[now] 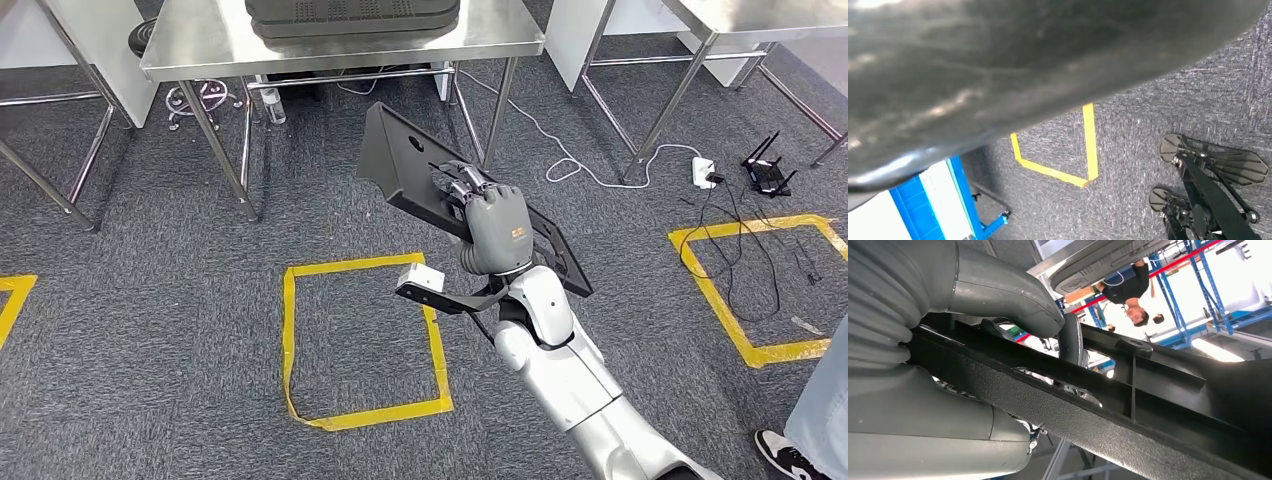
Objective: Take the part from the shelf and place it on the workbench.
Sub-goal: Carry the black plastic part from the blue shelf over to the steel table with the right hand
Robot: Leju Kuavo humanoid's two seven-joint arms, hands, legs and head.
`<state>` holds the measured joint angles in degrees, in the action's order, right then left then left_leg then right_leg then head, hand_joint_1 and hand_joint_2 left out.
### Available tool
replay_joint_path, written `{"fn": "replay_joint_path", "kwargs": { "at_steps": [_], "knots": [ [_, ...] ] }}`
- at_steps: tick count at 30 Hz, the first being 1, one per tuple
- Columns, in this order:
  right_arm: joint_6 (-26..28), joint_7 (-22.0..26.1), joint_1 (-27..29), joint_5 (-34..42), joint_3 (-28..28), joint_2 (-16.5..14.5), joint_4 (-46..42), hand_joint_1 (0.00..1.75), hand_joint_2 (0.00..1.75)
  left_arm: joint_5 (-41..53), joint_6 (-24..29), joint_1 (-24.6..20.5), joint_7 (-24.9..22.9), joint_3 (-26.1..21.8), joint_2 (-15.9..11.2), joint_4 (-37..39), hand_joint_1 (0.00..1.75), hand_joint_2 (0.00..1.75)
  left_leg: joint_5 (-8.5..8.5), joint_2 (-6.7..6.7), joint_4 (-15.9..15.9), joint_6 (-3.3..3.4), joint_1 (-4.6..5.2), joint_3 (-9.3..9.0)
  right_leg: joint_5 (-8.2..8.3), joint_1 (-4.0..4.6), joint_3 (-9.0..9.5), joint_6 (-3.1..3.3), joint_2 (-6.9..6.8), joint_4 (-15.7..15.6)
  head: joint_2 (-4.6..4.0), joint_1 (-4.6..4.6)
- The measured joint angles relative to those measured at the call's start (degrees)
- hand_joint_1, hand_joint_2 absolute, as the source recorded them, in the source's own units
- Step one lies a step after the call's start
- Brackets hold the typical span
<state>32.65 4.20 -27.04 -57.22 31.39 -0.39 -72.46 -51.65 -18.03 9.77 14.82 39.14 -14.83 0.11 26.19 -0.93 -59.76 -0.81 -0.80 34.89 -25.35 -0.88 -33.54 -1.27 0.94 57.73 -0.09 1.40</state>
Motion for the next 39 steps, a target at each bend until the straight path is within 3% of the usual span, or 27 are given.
{"fn": "replay_joint_path", "kwargs": {
  "at_steps": [5, 8, 9, 12, 14, 16, 28, 31, 33, 35, 36, 37, 38, 39],
  "knots": [
    [0.0, 0.0, 0.0, 0.0, 0.1, 0.0, 0.0, 1.75, 1.75, 0.0, 0.0, 0.0, 0.0, 0.0, -0.2, 0.0, 0.0, 0.0, 0.04, 0.02, -0.1, 0.9, 0.55, 0.02, 0.11, -0.51, 0.0, -1.13, 0.01, -0.2, 0.0, 0.03],
    [0.0, 0.0, 0.0, 0.0, 0.1, 0.0, 0.0, 1.75, 1.75, 0.0, 0.0, 0.0, 0.0, 0.0, -0.3, 0.0, 0.0, 0.0, -0.46, 0.28, 0.8, 1.84, 0.09, -0.44, -0.69, -0.39, -0.8, -1.41, -0.11, 1.3, 0.0, -0.01],
    [0.0, 0.0, -0.1, 0.0, 0.1, 0.0, 0.0, 1.75, 1.75, 0.0, 0.0, 0.0, 0.0, 0.0, -0.3, 0.0, 0.0, 0.0, -0.63, 0.42, 1.1, 2.09, -0.13, -0.6, -1.79, -0.32, -1.98, -1.22, -0.18, 3.6, 0.0, -0.08],
    [0.0, 0.0, 0.0, 0.0, 0.1, 0.0, 0.0, 1.75, 1.75, 0.0, 0.0, 0.0, 0.0, 0.0, -0.2, 0.0, 0.0, 0.0, -0.65, 0.65, 1.3, 2.22, -0.28, -0.6, -5.9, -0.43, -7.63, -0.61, -0.31, 14.7, 0.0, -0.18],
    [0.0, 0.0, 0.2, 0.0, 0.1, 0.2, 0.0, 1.75, 1.75, 0.0, 0.0, 0.0, 0.0, 0.0, -0.2, 0.0, 0.0, 0.0, -0.57, 0.68, 1.3, 2.09, -0.37, -0.63, -6.2, -0.54, -9.07, -1.05, -0.34, 17.2, 0.0, -0.17],
    [0.0, 0.0, 0.3, 0.0, 0.1, 0.2, 0.0, 1.75, 1.75, 0.0, 0.0, 0.0, 0.0, 0.0, -0.2, 0.0, 0.0, 0.0, -0.52, 0.68, 1.3, 1.99, -0.44, -0.68, -5.59, -0.58, -8.75, -1.42, -0.36, 16.3, 0.0, -0.18],
    [0.0, 0.0, 0.3, 0.0, 0.1, 0.2, 0.0, 1.75, 1.75, 0.0, 0.0, 0.0, 0.0, 0.0, -0.2, 0.0, 0.0, 0.0, -0.51, 0.68, 1.3, 1.98, -0.46, -0.69, -5.47, -0.59, -8.62, -1.47, -0.36, 16.1, 0.0, -0.18],
    [0.0, 0.0, 0.3, 0.0, 0.1, 0.2, 0.0, 1.75, 1.75, 0.0, 0.0, 0.0, 0.0, 0.0, -0.2, 0.0, 0.0, 0.0, -0.46, 0.67, 1.3, 1.84, -0.56, -0.76, -4.46, -0.66, -7.48, -1.84, -0.39, 13.7, 0.0, -0.2],
    [0.0, 0.0, 0.3, 0.0, 0.1, 0.2, 0.0, 1.75, 1.75, 0.0, 0.0, 0.0, 0.0, 0.0, -0.2, 0.0, 0.0, 0.0, -0.22, 0.64, 1.2, 1.25, -0.64, -1.04, -2.31, -0.7, -4.16, -2.35, -0.73, 7.4, 0.0, -0.21],
    [0.0, 0.0, 0.3, 0.0, 0.1, 0.2, 0.0, 1.75, 1.75, 0.0, 0.0, 0.0, 0.0, 0.0, -0.3, 0.0, 0.0, 0.0, 0.11, 0.66, 1.5, -0.1, -0.73, -1.5, -0.6, -0.42, -0.84, -1.61, -0.97, 1.3, 0.0, -0.2],
    [0.0, 0.0, 0.3, 0.0, 0.1, 0.2, 0.0, 1.75, 1.75, 0.0, 0.0, 0.0, 0.0, 0.0, -0.3, 0.0, 0.0, 0.0, 1.29, 0.69, -0.5, -0.8, -0.76, -0.76, -0.71, -0.31, 0.04, -0.54, -0.98, 0.5, 0.0, -0.1],
    [0.0, 0.0, 0.3, 0.0, 0.1, 0.2, 0.0, 1.75, 1.75, 0.0, 0.0, 0.0, 0.0, 0.0, -0.3, 0.0, 0.0, 0.0, 3.13, 0.73, -4.9, -1.28, -0.9, 1.58, -1.06, -0.15, 0.76, 0.63, -0.86, 0.3, 0.0, 0.01],
    [0.0, 0.0, 0.3, 0.0, 0.1, 0.2, 0.0, 1.75, 1.75, 0.0, 0.0, 0.1, 0.0, 0.0, -0.3, 0.0, 0.0, 0.0, 2.91, 0.76, -7.4, -1.33, -0.96, 3.43, -1.81, -0.02, 1.94, 1.28, -0.76, 0.2, 0.0, 0.1],
    [0.0, 0.0, 0.3, 0.0, 0.2, 0.1, 0.0, 1.75, 1.75, 0.0, 0.0, 0.1, 0.0, 0.0, -0.3, 0.0, 0.0, 0.0, 2.27, 0.74, -7.8, -1.15, -0.86, 4.32, -2.96, 0.27, 3.33, 1.59, -0.61, 0.2, 0.0, 0.18]
  ]
}}
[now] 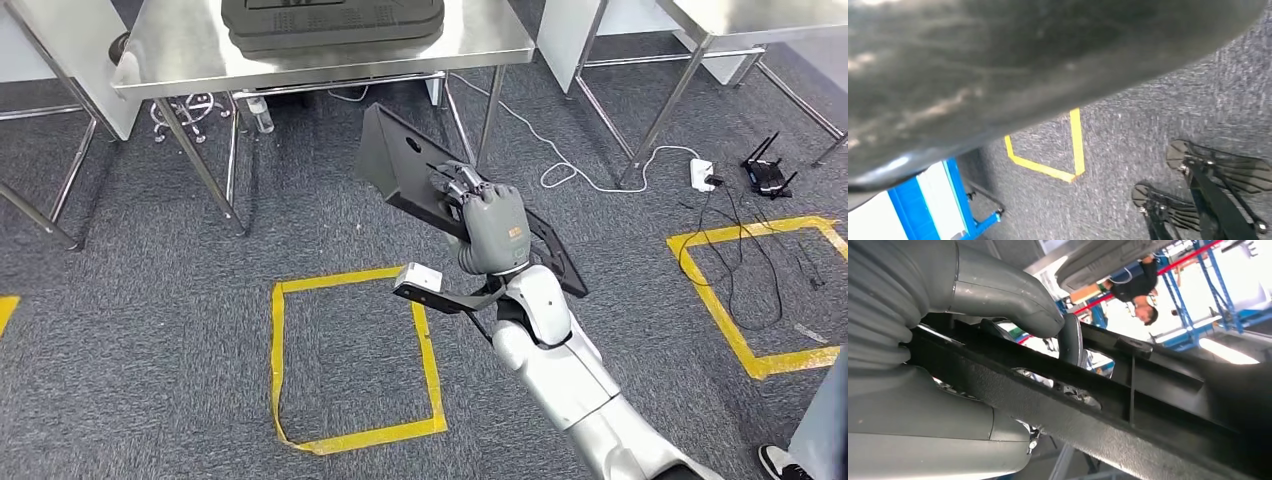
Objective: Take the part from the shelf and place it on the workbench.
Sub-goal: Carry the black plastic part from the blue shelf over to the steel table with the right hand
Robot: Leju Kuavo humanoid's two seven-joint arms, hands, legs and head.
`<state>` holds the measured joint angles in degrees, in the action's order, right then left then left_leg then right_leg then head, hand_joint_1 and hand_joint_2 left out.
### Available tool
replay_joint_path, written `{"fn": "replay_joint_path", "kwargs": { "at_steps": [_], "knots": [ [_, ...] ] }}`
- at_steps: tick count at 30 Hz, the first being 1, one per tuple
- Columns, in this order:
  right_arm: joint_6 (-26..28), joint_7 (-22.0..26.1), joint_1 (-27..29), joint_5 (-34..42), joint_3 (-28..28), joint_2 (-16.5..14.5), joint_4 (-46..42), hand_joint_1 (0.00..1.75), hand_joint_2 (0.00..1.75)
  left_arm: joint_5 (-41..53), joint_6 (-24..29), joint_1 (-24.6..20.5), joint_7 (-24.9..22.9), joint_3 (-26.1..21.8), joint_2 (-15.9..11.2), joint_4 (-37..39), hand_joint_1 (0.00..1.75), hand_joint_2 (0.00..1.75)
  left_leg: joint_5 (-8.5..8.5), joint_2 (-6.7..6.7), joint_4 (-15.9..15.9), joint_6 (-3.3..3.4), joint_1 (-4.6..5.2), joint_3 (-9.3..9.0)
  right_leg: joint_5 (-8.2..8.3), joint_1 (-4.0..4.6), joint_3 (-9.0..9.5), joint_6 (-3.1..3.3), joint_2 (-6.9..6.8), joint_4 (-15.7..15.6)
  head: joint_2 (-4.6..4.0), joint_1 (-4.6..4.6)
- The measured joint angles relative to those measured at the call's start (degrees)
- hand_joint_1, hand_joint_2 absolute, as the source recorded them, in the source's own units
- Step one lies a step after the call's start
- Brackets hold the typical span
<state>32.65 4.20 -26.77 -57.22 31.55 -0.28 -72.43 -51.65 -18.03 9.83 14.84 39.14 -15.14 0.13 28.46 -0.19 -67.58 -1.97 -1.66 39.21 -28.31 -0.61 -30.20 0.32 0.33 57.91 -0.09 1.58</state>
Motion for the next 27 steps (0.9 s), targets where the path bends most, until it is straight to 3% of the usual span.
{"fn": "replay_joint_path", "kwargs": {
  "at_steps": [1, 2, 3, 5, 6, 8, 9, 11, 13, 15, 16, 18, 20, 21, 22, 24, 25, 27],
  "knots": [
    [0.0, 0.0, -0.1, 0.0, 0.0, 0.0, 0.0, 1.75, 1.75, 0.0, 0.0, 0.0, 0.0, 0.0, 0.0, 0.0, 0.0, 0.0, -1.54, -0.03, 1.8, 0.61, 0.22, -0.16, -0.93, 0.34, 1.34, -0.39, 0.14, -0.1, 0.0, 0.03],
    [0.0, 0.0, -0.2, 0.0, 0.0, -0.1, 0.0, 1.75, 1.75, 0.0, 0.0, 0.0, 0.0, 0.0, 0.0, 0.1, 0.0, 0.0, -3.48, -0.1, 6.2, 1.52, 0.36, -2.31, -3.02, 0.46, -0.01, -0.97, 0.26, 3.7, 0.0, -0.02],
    [0.0, 0.0, -0.3, 0.0, 0.0, -0.1, 0.0, 1.75, 1.75, 0.0, 0.0, 0.0, 0.0, 0.0, 0.0, 0.1, 0.0, 0.0, -3.28, -0.18, 8.5, 2.25, 0.49, -4.02, -4.82, 0.52, -2.55, -1.54, 0.29, 8.1, 0.0, -0.05],
    [0.0, 0.0, -0.1, 0.0, 0.0, 0.0, 0.0, 1.75, 1.75, 0.0, 0.0, 0.0, 0.0, 0.0, 0.1, 0.1, 0.0, 0.0, -1.91, -0.37, 9.0, 3.07, 0.41, -5.67, -6.64, 0.24, -8.87, -2.42, 0.21, 16.4, 0.0, -0.18],
    [0.0, 0.0, 0.0, 0.0, 0.0, 0.0, 0.0, 1.75, 1.75, 0.0, 0.0, 0.1, 0.0, 0.0, 0.1, 0.1, 0.0, 0.0, -1.46, -0.47, 9.0, 2.97, 0.4, -6.25, -5.24, 0.18, -9.39, -3.01, 0.2, 15.2, 0.0, -0.2],
    [0.0, 0.0, 0.1, 0.0, 0.0, 0.2, 0.0, 1.75, 1.75, 0.0, 0.0, 0.1, 0.0, 0.0, 0.1, 0.1, 0.0, 0.0, -0.47, -0.62, 9.0, 2.61, 0.39, -7.51, -0.01, 0.08, -8.02, -4.19, -0.02, 7.8, 0.0, -0.26],
    [0.0, 0.0, 0.1, 0.0, 0.0, 0.2, 0.1, 1.75, 1.75, 0.0, 0.0, 0.1, 0.0, 0.0, 0.1, 0.1, 0.0, 0.0, -0.02, -0.66, 9.0, 2.32, 0.44, -8.04, 1.93, 0.16, -7.22, -4.09, -0.23, 4.3, 0.0, -0.22],
    [0.0, 0.0, 0.1, 0.0, 0.0, 0.3, 0.1, 1.75, 1.75, 0.0, 0.0, 0.0, 0.0, 0.0, 0.1, 0.2, 0.0, 0.0, 0.56, -0.65, 9.1, 1.7, 0.57, -8.47, 3.68, 0.49, -6.2, -2.72, -0.55, 0.7, 0.0, -0.24],
    [0.0, 0.0, 0.1, 0.0, 0.0, 0.3, 0.2, 1.75, 1.75, 0.0, 0.0, 0.0, 0.0, 0.0, 0.1, 0.3, 0.0, 0.0, 0.8, -0.55, 9.3, 1.15, 0.64, -8.93, 3.53, 0.53, -5.5, -1.22, -0.5, 0.4, 0.0, -0.27],
    [0.0, 0.0, 0.0, 0.0, 0.0, 0.3, 0.1, 1.75, 1.75, 0.0, 0.0, 0.0, 0.0, 0.0, 0.1, 0.3, 0.0, 0.0, 1.11, -0.29, 7.5, 0.74, 0.58, -8.44, 3.44, 0.11, -4.24, -0.52, -0.42, -0.1, 0.0, -0.2],
    [0.0, 0.0, -0.1, 0.0, -0.1, 0.2, 0.1, 1.75, 1.75, 0.0, 0.0, 0.0, 0.0, 0.0, 0.1, 0.3, 0.0, 0.0, 1.62, -0.17, 4.9, 0.56, 0.53, -7.18, 3.25, -0.08, -3.5, -0.18, -0.38, -0.3, 0.0, -0.14],
    [0.0, 0.0, -0.1, 0.0, 0.0, 0.1, 0.2, 1.75, 1.75, 0.0, -0.1, -0.1, 0.0, 0.0, 0.1, 0.3, 0.0, 0.0, 3.87, -0.05, -2.2, 0.23, 0.47, -2.75, 2.54, -0.07, -2.41, 0.45, -0.35, -0.5, 0.0, -0.08],
    [0.0, 0.0, 0.1, 0.0, 0.0, 0.1, 0.2, 1.75, 1.75, 0.0, -0.1, 0.0, 0.0, 0.0, 0.1, 0.3, 0.0, 0.0, 5.86, -0.04, -6.6, -0.01, 0.45, 1.24, 1.67, -0.01, -1.35, 0.63, -0.23, -0.5, 0.0, -0.09],
    [0.0, 0.0, 0.2, 0.0, 0.0, 0.1, 0.2, 1.75, 1.75, 0.0, -0.1, 0.0, 0.0, 0.0, 0.1, 0.3, 0.0, 0.0, 5.36, -0.03, -6.1, -0.04, 0.44, 2.02, 1.18, -0.01, -0.66, 0.56, -0.14, -0.5, 0.0, -0.09],
    [0.0, 0.0, 0.2, 0.0, 0.0, 0.1, 0.2, 1.75, 1.75, 0.0, -0.1, 0.0, 0.0, 0.0, 0.1, 0.3, 0.0, 0.0, 3.44, -0.02, -3.8, 0.0, 0.43, 1.81, 0.62, -0.03, 0.17, 0.43, -0.06, -0.5, 0.0, -0.09],
    [0.0, 0.0, 0.2, 0.0, 0.0, 0.0, 0.2, 1.75, 1.75, 0.0, 0.0, 0.0, 0.0, 0.0, 0.1, 0.3, 0.0, 0.0, -2.13, -0.02, 3.3, 0.23, 0.42, 0.03, -0.63, 0.03, 1.83, -0.02, 0.02, -0.4, 0.0, -0.09],
    [0.0, 0.0, 0.1, 0.0, 0.0, 0.0, 0.2, 1.75, 1.75, 0.0, 0.0, 0.0, 0.0, 0.0, 0.1, 0.3, 0.0, 0.0, -3.94, 0.01, 6.0, 0.46, 0.48, -0.83, -1.16, 0.17, 2.26, -0.3, 0.07, -0.3, 0.0, -0.05],
    [0.0, 0.0, -0.1, 0.0, 0.0, 0.0, 0.2, 1.75, 1.75, 0.0, 0.0, 0.0, 0.0, 0.0, 0.1, 0.3, 0.0, 0.0, -4.91, 0.04, 7.9, 1.1, 0.73, -1.37, -1.74, 0.47, 2.4, -1.0, 0.15, -0.3, 0.0, -0.05]
  ]
}}
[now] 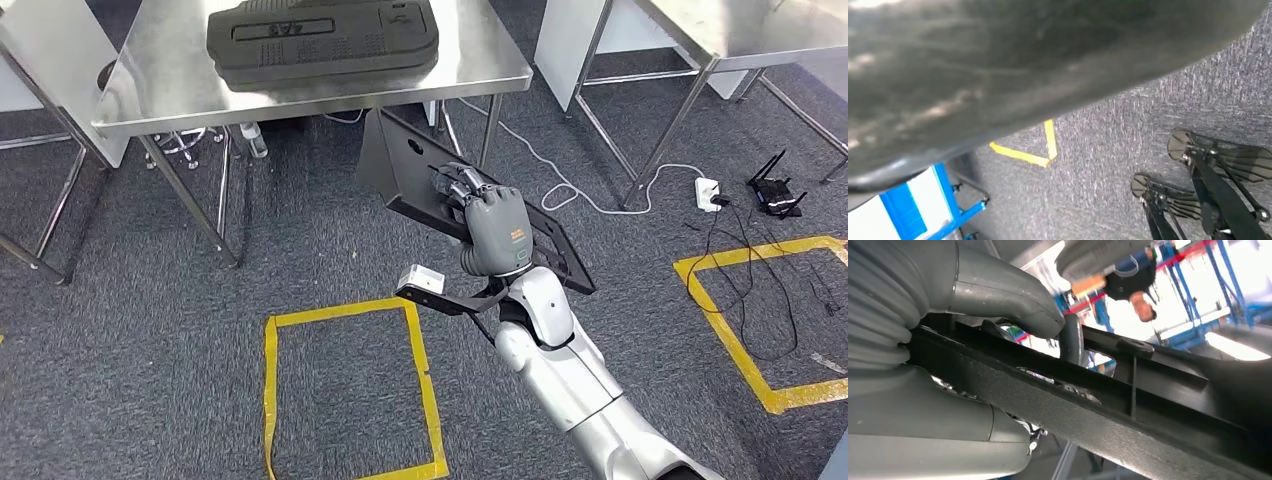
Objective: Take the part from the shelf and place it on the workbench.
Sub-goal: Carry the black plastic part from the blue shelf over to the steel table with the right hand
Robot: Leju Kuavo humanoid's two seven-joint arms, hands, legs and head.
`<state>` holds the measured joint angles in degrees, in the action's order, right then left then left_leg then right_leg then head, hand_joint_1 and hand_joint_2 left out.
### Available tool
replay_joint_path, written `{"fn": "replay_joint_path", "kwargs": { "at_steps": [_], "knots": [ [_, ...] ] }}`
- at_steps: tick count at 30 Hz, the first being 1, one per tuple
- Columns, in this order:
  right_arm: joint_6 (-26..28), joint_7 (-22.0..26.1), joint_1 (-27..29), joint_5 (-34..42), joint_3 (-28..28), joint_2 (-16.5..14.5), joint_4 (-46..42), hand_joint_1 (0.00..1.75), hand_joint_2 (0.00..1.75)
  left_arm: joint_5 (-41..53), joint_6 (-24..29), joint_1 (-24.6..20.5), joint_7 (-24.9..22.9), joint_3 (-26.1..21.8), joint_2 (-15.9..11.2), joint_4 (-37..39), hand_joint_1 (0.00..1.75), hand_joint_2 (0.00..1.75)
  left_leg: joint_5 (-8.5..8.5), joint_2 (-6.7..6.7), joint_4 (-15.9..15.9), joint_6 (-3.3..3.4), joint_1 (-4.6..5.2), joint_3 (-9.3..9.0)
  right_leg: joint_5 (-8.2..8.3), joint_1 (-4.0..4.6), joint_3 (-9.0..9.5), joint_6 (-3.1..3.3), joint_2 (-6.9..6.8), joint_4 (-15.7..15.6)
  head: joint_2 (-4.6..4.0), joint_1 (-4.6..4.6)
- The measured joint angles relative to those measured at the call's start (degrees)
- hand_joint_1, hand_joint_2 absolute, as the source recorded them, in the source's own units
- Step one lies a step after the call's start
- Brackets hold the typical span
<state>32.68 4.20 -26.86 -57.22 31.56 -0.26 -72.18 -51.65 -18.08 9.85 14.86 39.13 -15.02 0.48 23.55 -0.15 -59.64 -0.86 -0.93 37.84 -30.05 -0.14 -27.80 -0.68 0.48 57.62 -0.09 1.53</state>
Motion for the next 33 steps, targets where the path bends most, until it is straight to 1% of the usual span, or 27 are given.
{"fn": "replay_joint_path", "kwargs": {
  "at_steps": [2, 3, 4, 5, 7, 8, 9, 10, 11, 12, 13, 14, 16, 18, 19, 20, 22, 23, 24, 25, 26, 27, 28, 29, 30, 31, 33],
  "knots": [
    [0.0, 0.0, -0.1, 0.0, 0.0, 0.0, 0.0, 1.75, 1.75, 0.0, 0.0, 0.0, 0.0, 0.0, 0.0, 0.0, 0.0, 0.0, 0.02, -0.02, 0.2, 0.76, 0.04, -0.36, -0.01, 0.0, -0.36, -0.55, 0.01, 0.6, 0.0, -0.08],
    [0.0, 0.0, -0.2, 0.0, 0.0, 0.0, -0.1, 1.75, 1.75, 0.0, 0.0, 0.0, 0.0, 0.0, 0.0, 0.0, 0.0, 0.0, 0.16, -0.04, 0.4, 1.13, -0.03, -0.65, -0.1, -0.03, -1.07, -0.75, -0.01, 2.1, 0.0, -0.09],
    [0.0, 0.0, -0.3, 0.0, 0.0, 0.0, -0.1, 1.75, 1.75, 0.0, 0.0, 0.0, 0.0, 0.0, 0.0, 0.0, 0.0, 0.0, 0.28, -0.1, 0.5, 1.43, -0.11, -0.98, -0.48, -0.07, -2.6, -0.85, -0.04, 4.6, 0.0, -0.16],
    [0.0, 0.0, -0.3, 0.0, 0.0, 0.0, -0.1, 1.75, 1.75, 0.0, 0.0, 0.0, 0.0, 0.0, 0.0, 0.0, 0.0, 0.0, 0.5, -0.13, 0.6, 1.71, -0.14, -1.22, -1.28, -0.11, -4.89, -0.9, -0.06, 8.1, 0.0, -0.18],
    [0.0, 0.0, -0.2, 0.0, 0.0, 0.0, -0.1, 1.75, 1.75, 0.0, 0.0, -0.1, 0.0, 0.0, 0.0, 0.0, 0.0, 0.0, 1.01, -0.24, 0.7, 2.06, -0.1, -1.53, -3.62, -0.12, -10.02, -0.85, -0.07, 15.1, 0.0, -0.19],
    [0.0, 0.0, -0.1, 0.0, 0.0, 0.0, -0.1, 1.75, 1.75, 0.0, 0.0, -0.1, 0.0, 0.0, 0.0, 0.0, 0.0, 0.0, 1.31, -0.31, 0.7, 2.12, -0.08, -1.77, -4.22, -0.11, -11.93, -0.94, -0.07, 17.0, 0.0, -0.18],
    [0.0, 0.0, 0.0, 0.0, 0.0, 0.1, -0.1, 1.75, 1.75, 0.0, 0.0, -0.1, 0.0, 0.0, 0.0, 0.0, 0.0, 0.0, 1.63, -0.38, 0.6, 2.11, -0.05, -2.12, -3.88, -0.11, -12.88, -1.19, -0.07, 17.0, 0.0, -0.2],
    [0.0, 0.0, 0.1, 0.0, 0.0, 0.1, -0.1, 1.75, 1.75, 0.0, 0.0, -0.1, 0.0, 0.0, 0.0, 0.0, 0.0, 0.0, 1.99, -0.45, 0.7, 2.05, -0.01, -2.62, -2.34, -0.09, -12.69, -1.65, -0.07, 14.8, 0.0, -0.2],
    [0.0, 0.0, 0.1, 0.0, 0.0, 0.2, -0.1, 1.75, 1.75, 0.0, 0.0, -0.1, 0.0, 0.0, 0.0, 0.0, 0.0, 0.0, 2.36, -0.5, 0.7, 1.96, 0.02, -3.2, 0.0, -0.03, -11.63, -2.1, -0.11, 11.0, 0.0, -0.21],
    [0.0, 0.0, 0.1, 0.0, 0.0, 0.2, -0.1, 1.75, 1.75, 0.0, 0.0, -0.1, 0.0, 0.0, 0.1, 0.0, 0.0, 0.0, 2.72, -0.51, 0.7, 1.82, 0.08, -3.72, 2.36, 0.11, -10.32, -2.24, -0.2, 6.9, 0.0, -0.21],
    [0.0, 0.0, 0.0, 0.0, 0.0, 0.2, -0.1, 1.75, 1.75, 0.0, 0.0, -0.1, 0.0, 0.0, 0.1, 0.0, 0.0, 0.0, 3.06, -0.54, 0.7, 1.6, 0.15, -4.13, 3.78, 0.31, -9.16, -1.84, -0.33, 3.4, 0.0, -0.2],
    [0.0, 0.0, -0.1, 0.0, 0.0, 0.1, -0.1, 1.75, 1.75, 0.0, 0.0, -0.1, 0.0, 0.0, 0.1, 0.0, 0.0, 0.0, 3.33, -0.53, 0.8, 1.34, 0.22, -4.34, 4.6, 0.52, -8.31, -1.2, -0.41, 1.3, 0.0, -0.17],
    [0.0, 0.0, -0.1, 0.0, 0.0, 0.1, -0.1, 1.75, 1.75, 0.0, 0.0, -0.1, 0.0, 0.0, 0.1, 0.0, 0.0, 0.0, 3.27, -0.48, 0.7, 0.68, 0.33, -4.67, 4.6, 0.69, -7.68, 0.38, -0.43, 0.1, 0.0, -0.13],
    [0.0, 0.0, -0.2, 0.0, -0.1, 0.1, -0.1, 1.75, 1.75, 0.0, 0.0, -0.1, 0.0, 0.0, 0.1, 0.0, 0.0, 0.0, 3.61, -0.34, -0.3, 0.04, 0.3, -4.73, 5.06, 0.31, -6.49, 1.15, -0.34, -0.5, 0.0, -0.06],
    [0.0, 0.0, -0.2, 0.0, -0.1, 0.0, -0.1, 1.75, 1.75, 0.0, 0.0, -0.1, 0.0, 0.0, 0.0, 0.0, 0.0, 0.0, 4.39, -0.27, -1.6, -0.22, 0.27, -4.24, 5.08, 0.1, -5.66, 1.45, -0.33, -0.7, 0.0, 0.03],
    [0.0, 0.0, -0.3, 0.0, -0.1, 0.0, -0.1, 1.75, 1.75, 0.0, 0.0, -0.1, 0.0, 0.0, 0.0, 0.0, 0.0, 0.0, 5.68, -0.21, -4.2, -0.48, 0.22, -3.0, 4.98, -0.01, -5.11, 1.66, -0.33, -0.8, 0.0, 0.13],
    [0.0, 0.0, -0.3, 0.0, 0.0, -0.1, -0.1, 1.75, 1.75, 0.0, 0.0, -0.1, 0.0, 0.0, 0.0, 0.0, 0.0, 0.0, 8.49, -0.14, -11.1, -0.93, 0.16, 0.97, 4.58, 0.02, -4.51, 2.04, -0.31, -0.8, 0.0, 0.24],
    [0.0, 0.0, -0.2, 0.0, 0.0, -0.1, -0.1, 1.75, 1.75, 0.0, 0.0, -0.1, 0.0, 0.0, 0.0, 0.0, 0.0, 0.0, 9.19, -0.13, -13.7, -1.11, 0.13, 2.9, 4.33, 0.05, -4.27, 2.09, -0.29, -0.8, 0.0, 0.22],
    [0.0, 0.0, -0.1, 0.0, 0.0, -0.1, -0.1, 1.75, 1.75, 0.0, 0.0, -0.1, 0.0, 0.0, 0.0, 0.0, 0.0, 0.0, 8.84, -0.1, -14.5, -1.25, 0.08, 4.01, 4.06, 0.03, -3.98, 2.04, -0.23, -0.8, 0.0, 0.22],
    [0.0, 0.0, 0.0, 0.0, 0.0, -0.1, -0.1, 1.75, 1.75, 0.0, 0.0, -0.1, 0.0, 0.0, 0.0, 0.0, 0.0, 0.0, 7.24, -0.08, -13.1, -1.33, 0.0, 4.01, 3.72, -0.02, -3.54, 1.89, -0.17, -0.8, 0.0, 0.22],
    [0.0, 0.0, 0.0, 0.0, 0.0, -0.1, -0.1, 1.75, 1.75, 0.0, 0.0, 0.0, 0.0, 0.0, 0.0, 0.0, 0.0, 0.0, 4.74, -0.06, -9.9, -1.39, -0.12, 2.98, 3.31, -0.1, -2.99, 1.69, -0.12, -0.7, 0.0, 0.22],
    [0.0, 0.0, 0.1, 0.0, 0.0, -0.1, -0.1, 1.75, 1.75, 0.0, 0.0, 0.0, 0.0, 0.0, 0.0, 0.0, 0.0, 0.0, 2.37, -0.1, -6.1, -1.46, -0.24, 1.45, 2.87, -0.15, -2.49, 1.44, -0.1, -0.7, 0.0, 0.21],
    [0.0, 0.0, 0.0, 0.0, 0.0, -0.1, -0.1, 1.75, 1.75, 0.0, 0.0, -0.1, 0.0, 0.0, 0.0, 0.0, 0.0, 0.0, 1.36, -0.06, -2.7, -1.36, -0.25, 0.12, 2.45, -0.1, -2.05, 1.14, -0.06, -0.6, 0.0, 0.25],
    [0.0, 0.0, 0.0, 0.0, 0.0, -0.1, -0.1, 1.75, 1.75, 0.0, 0.1, -0.1, 0.0, 0.0, 0.0, 0.0, 0.0, 0.0, 0.77, 0.01, -0.6, -1.05, -0.16, -0.89, 2.09, 0.03, -1.87, 0.79, -0.04, -0.5, 0.0, 0.31],
    [0.0, 0.0, -0.1, 0.0, 0.0, -0.2, -0.1, 1.75, 1.75, 0.0, 0.1, -0.1, 0.0, 0.0, 0.1, 0.0, 0.0, 0.0, 1.0, 0.05, 0.3, -0.54, -0.04, -1.33, 1.86, 0.2, -1.75, 0.38, -0.01, -0.3, 0.0, 0.3],
    [0.0, 0.0, -0.1, 0.0, 0.0, -0.2, -0.1, 1.75, 1.75, 0.0, 0.1, -0.1, 0.0, 0.0, 0.1, 0.0, 0.0, 0.0, 1.38, 0.16, 0.6, 0.06, 0.09, -1.45, 1.72, 0.35, -1.62, 0.04, 0.04, -0.2, 0.0, 0.33],
    [0.0, 0.0, -0.1, 0.0, 0.0, -0.2, -0.1, 1.75, 1.75, 0.0, 0.1, -0.1, 0.0, 0.0, 0.1, 0.0, 0.0, 0.0, 0.99, 0.12, 0.6, 0.96, -0.05, -1.88, 1.43, 0.34, -2.04, -0.56, 0.0, 0.6, 0.0, 0.18]
  ]
}}
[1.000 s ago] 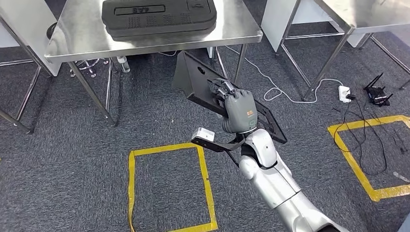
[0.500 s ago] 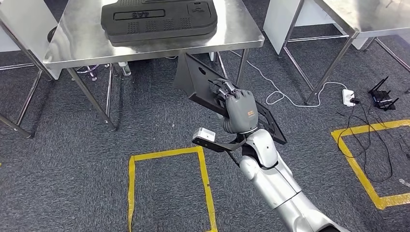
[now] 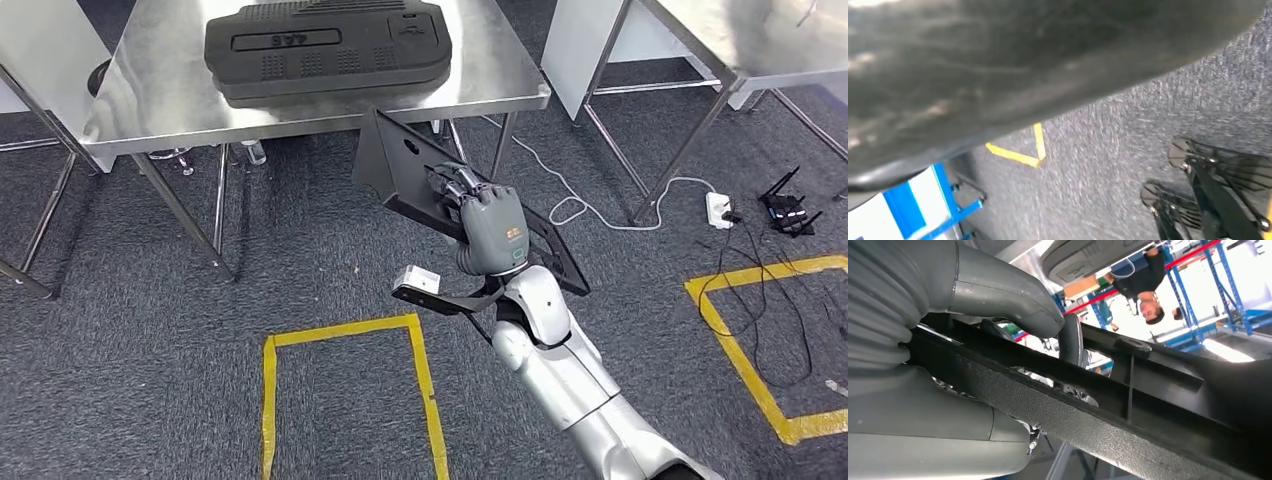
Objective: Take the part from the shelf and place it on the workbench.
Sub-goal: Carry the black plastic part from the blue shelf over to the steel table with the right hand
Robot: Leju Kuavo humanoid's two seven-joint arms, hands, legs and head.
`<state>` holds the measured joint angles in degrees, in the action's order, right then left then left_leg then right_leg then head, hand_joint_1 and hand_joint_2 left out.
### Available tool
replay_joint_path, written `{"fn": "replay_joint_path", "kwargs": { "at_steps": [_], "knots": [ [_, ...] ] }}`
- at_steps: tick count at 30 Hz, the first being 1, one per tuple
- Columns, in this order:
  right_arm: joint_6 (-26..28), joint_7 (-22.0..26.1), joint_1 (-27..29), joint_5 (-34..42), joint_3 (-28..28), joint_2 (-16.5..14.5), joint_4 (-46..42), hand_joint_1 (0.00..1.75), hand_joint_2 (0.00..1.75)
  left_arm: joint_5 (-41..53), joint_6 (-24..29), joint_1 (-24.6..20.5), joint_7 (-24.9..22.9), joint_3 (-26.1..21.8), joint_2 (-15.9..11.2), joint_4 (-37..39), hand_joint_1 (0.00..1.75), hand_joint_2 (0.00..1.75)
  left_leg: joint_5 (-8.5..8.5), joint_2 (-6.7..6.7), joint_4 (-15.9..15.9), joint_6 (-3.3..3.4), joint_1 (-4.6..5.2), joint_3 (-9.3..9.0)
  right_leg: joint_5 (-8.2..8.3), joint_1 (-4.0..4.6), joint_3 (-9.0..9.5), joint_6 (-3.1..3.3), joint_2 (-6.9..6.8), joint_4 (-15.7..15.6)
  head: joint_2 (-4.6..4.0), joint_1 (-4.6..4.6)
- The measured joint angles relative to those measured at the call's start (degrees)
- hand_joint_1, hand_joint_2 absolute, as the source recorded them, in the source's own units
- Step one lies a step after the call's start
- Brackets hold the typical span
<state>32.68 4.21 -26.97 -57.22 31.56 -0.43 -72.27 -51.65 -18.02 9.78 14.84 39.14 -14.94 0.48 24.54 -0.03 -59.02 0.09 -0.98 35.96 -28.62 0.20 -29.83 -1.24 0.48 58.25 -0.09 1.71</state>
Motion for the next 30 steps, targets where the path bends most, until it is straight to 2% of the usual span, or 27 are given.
{"fn": "replay_joint_path", "kwargs": {
  "at_steps": [1, 2, 5, 6, 7, 8, 9, 10, 11, 12, 14, 16, 17, 18, 20, 21, 22, 23, 24, 25, 27, 28, 30],
  "knots": [
    [0.0, 0.0, -0.1, 0.0, 0.0, 0.0, 0.0, 1.75, 1.75, 0.0, 0.0, 0.0, 0.0, 0.0, 0.0, 0.0, 0.0, 0.0, 0.05, -0.04, 0.0, 0.25, -0.09, -0.19, -0.3, -0.06, -1.11, -0.19, -0.05, 1.7, 0.0, -0.05],
    [0.0, 0.0, -0.2, 0.0, 0.0, 0.0, 0.0, 1.75, 1.75, 0.0, 0.0, 0.0, 0.0, 0.0, 0.0, 0.0, 0.0, 0.0, 0.14, -0.1, 0.1, 0.48, -0.18, -0.35, -0.91, -0.15, -3.01, -0.34, -0.1, 4.6, 0.0, -0.14],
    [0.0, 0.0, -0.1, 0.0, 0.0, 0.0, 0.0, 1.75, 1.75, 0.0, 0.0, 0.0, 0.0, 0.0, 0.0, 0.0, 0.0, 0.0, 0.86, -0.24, 0.1, 1.03, -0.09, -0.64, -3.91, -0.27, -10.47, -0.29, -0.14, 15.2, 0.0, -0.27],
    [0.0, 0.0, 0.0, 0.0, 0.0, 0.1, 0.0, 1.75, 1.75, 0.0, 0.0, 0.0, 0.0, 0.0, 0.0, 0.0, 0.0, 0.0, 1.16, -0.32, 0.1, 1.1, -0.03, -0.91, -4.15, -0.26, -11.96, -0.36, -0.14, 16.5, 0.0, -0.27],
    [0.0, 0.0, 0.1, 0.0, 0.0, 0.1, 0.0, 1.75, 1.75, 0.0, 0.0, 0.0, 0.0, 0.0, 0.0, 0.0, 0.0, 0.0, 1.48, -0.39, 0.1, 1.1, 0.04, -1.31, -3.4, -0.25, -12.39, -0.6, -0.13, 15.8, 0.0, -0.28],
    [0.0, 0.0, 0.1, 0.0, 0.0, 0.2, 0.0, 1.75, 1.75, 0.0, 0.0, 0.0, 0.0, 0.0, 0.0, 0.0, 0.0, 0.0, 1.86, -0.45, 0.1, 1.07, 0.11, -1.87, -1.59, -0.18, -11.61, -0.93, -0.15, 12.8, 0.0, -0.28],
    [0.0, 0.0, 0.1, 0.0, 0.0, 0.2, 0.0, 1.75, 1.75, 0.0, 0.0, 0.0, 0.0, 0.0, 0.0, 0.0, 0.0, 0.0, 2.25, -0.49, 0.1, 0.99, 0.18, -2.45, 0.74, -0.04, -10.06, -1.16, -0.22, 8.5, 0.0, -0.28],
    [0.0, 0.0, 0.1, 0.0, 0.0, 0.2, 0.0, 1.75, 1.75, 0.0, 0.0, 0.0, 0.0, 0.0, 0.0, 0.0, 0.0, 0.0, 2.62, -0.5, 0.2, 0.85, 0.25, -3.02, 2.78, 0.15, -8.58, -0.99, -0.33, 4.6, 0.0, -0.23],
    [0.0, 0.0, 0.1, 0.0, 0.0, 0.2, 0.0, 1.75, 1.75, 0.0, 0.0, -0.1, 0.0, 0.0, 0.0, 0.0, 0.0, 0.0, 2.96, -0.49, 0.3, 0.63, 0.3, -3.43, 3.84, 0.43, -7.4, -0.42, -0.44, 1.5, 0.0, -0.21],
    [0.0, 0.0, 0.0, 0.0, 0.0, 0.2, 0.0, 1.75, 1.75, 0.0, 0.0, -0.1, 0.0, 0.0, 0.0, 0.0, 0.0, 0.0, 3.23, -0.48, 0.5, 0.33, 0.32, -3.65, 4.16, 0.67, -6.67, 0.29, -0.52, 0.0, 0.0, -0.18],
    [0.0, 0.0, -0.1, 0.0, 0.0, 0.2, 0.0, 1.75, 1.75, 0.0, 0.0, 0.0, 0.0, 0.0, 0.1, 0.0, 0.0, 0.0, 3.03, -0.4, 0.4, -0.39, 0.35, -4.06, 3.8, 0.87, -5.98, 1.68, -0.44, -1.0, 0.0, -0.16],
    [0.0, 0.0, -0.1, 0.0, 0.0, 0.2, 0.0, 1.75, 1.75, 0.0, 0.0, 0.0, 0.0, 0.0, 0.1, 0.0, 0.0, 0.0, 3.11, -0.25, -1.2, -0.94, 0.31, -4.0, 4.16, 0.5, -4.46, 2.46, -0.29, -1.6, 0.0, -0.06],
    [0.0, 0.0, -0.1, 0.0, 0.0, 0.2, 0.0, 1.75, 1.75, 0.0, 0.0, 0.0, 0.1, 0.0, 0.1, 0.0, 0.0, 0.0, 3.77, -0.2, -3.0, -1.15, 0.29, -3.26, 4.06, 0.31, -3.53, 2.83, -0.25, -1.7, 0.0, 0.04],
    [0.0, 0.0, -0.1, 0.0, 0.0, 0.1, 0.0, 1.75, 1.75, 0.0, 0.0, 0.0, 0.1, 0.0, 0.1, 0.0, 0.0, 0.0, 4.85, -0.17, -5.8, -1.34, 0.25, -1.73, 3.87, 0.22, -2.86, 3.07, -0.25, -1.8, 0.0, 0.14],
    [0.0, 0.0, 0.0, 0.0, 0.0, 0.1, 0.0, 1.75, 1.75, 0.0, 0.0, 0.0, 0.1, 0.0, 0.1, 0.0, 0.0, 0.0, 7.55, -0.18, -12.3, -1.79, 0.23, 2.48, 3.11, 0.29, -1.99, 3.37, -0.22, -1.8, 0.0, 0.26],
    [0.0, 0.0, 0.1, 0.0, 0.0, 0.1, 0.0, 1.75, 1.75, 0.0, 0.0, 0.0, 0.0, 0.0, 0.1, 0.0, 0.0, 0.0, 8.48, -0.18, -14.3, -1.97, 0.23, 4.32, 2.69, 0.32, -1.55, 3.36, -0.17, -1.8, 0.0, 0.25],
    [0.0, 0.0, 0.1, 0.0, 0.0, 0.1, 0.0, 1.75, 1.75, 0.0, 0.0, 0.1, 0.0, 0.0, 0.1, 0.0, 0.0, 0.0, 8.43, -0.17, -14.5, -2.03, 0.23, 5.34, 2.23, 0.33, -0.99, 3.33, -0.11, -1.8, 0.0, 0.26],
    [0.0, 0.0, 0.2, 0.0, 0.0, 0.1, 0.0, 1.75, 1.75, 0.0, 0.0, 0.1, 0.0, 0.0, 0.1, 0.0, 0.0, 0.0, 7.23, -0.17, -12.7, -1.99, 0.23, 5.3, 1.67, 0.34, -0.28, 3.24, -0.05, -1.8, 0.0, 0.26],
    [0.0, 0.0, 0.2, 0.0, 0.0, 0.1, 0.0, 1.75, 1.75, 0.0, 0.0, 0.1, 0.0, 0.0, 0.1, 0.0, 0.0, 0.0, 5.16, -0.16, -9.5, -1.86, 0.23, 4.44, 1.07, 0.34, 0.54, 3.12, -0.01, -1.8, 0.0, 0.26],
    [0.0, 0.0, 0.3, 0.0, 0.0, 0.0, 0.0, 1.75, 1.75, 0.0, 0.0, 0.1, 0.0, 0.0, 0.1, 0.0, 0.0, 0.0, 2.17, -0.16, -5.5, -1.6, 0.24, 3.11, 0.41, 0.34, 1.23, 2.96, 0.02, -1.8, 0.0, 0.25],
    [0.0, 0.0, 0.2, 0.0, 0.0, 0.0, 0.0, 1.75, 1.75, 0.0, 0.0, 0.2, 0.0, 0.0, 0.1, 0.0, 0.0, 0.0, -0.95, -0.1, -0.4, -0.94, 0.51, 1.32, -0.74, 0.53, 2.12, 2.38, 0.07, -1.9, 0.0, 0.24],
    [0.0, 0.0, 0.2, 0.0, 0.0, 0.0, 0.0, 1.75, 1.75, 0.0, 0.0, 0.2, 0.0, 0.0, 0.0, 0.1, 0.0, 0.0, -1.42, -0.08, 0.6, -0.5, 0.67, 1.02, -1.05, 0.64, 2.51, 2.0, 0.1, -2.0, 0.0, 0.25],
    [0.0, 0.0, 0.1, 0.0, 0.0, -0.1, 0.0, 1.75, 1.75, 0.0, 0.0, 0.2, 0.0, 0.0, 0.0, 0.1, 0.0, 0.0, -0.67, -0.03, 1.0, 0.46, 0.78, 0.38, -1.19, 0.73, 3.14, 1.2, 0.14, -1.6, 0.0, 0.34]
  ]
}}
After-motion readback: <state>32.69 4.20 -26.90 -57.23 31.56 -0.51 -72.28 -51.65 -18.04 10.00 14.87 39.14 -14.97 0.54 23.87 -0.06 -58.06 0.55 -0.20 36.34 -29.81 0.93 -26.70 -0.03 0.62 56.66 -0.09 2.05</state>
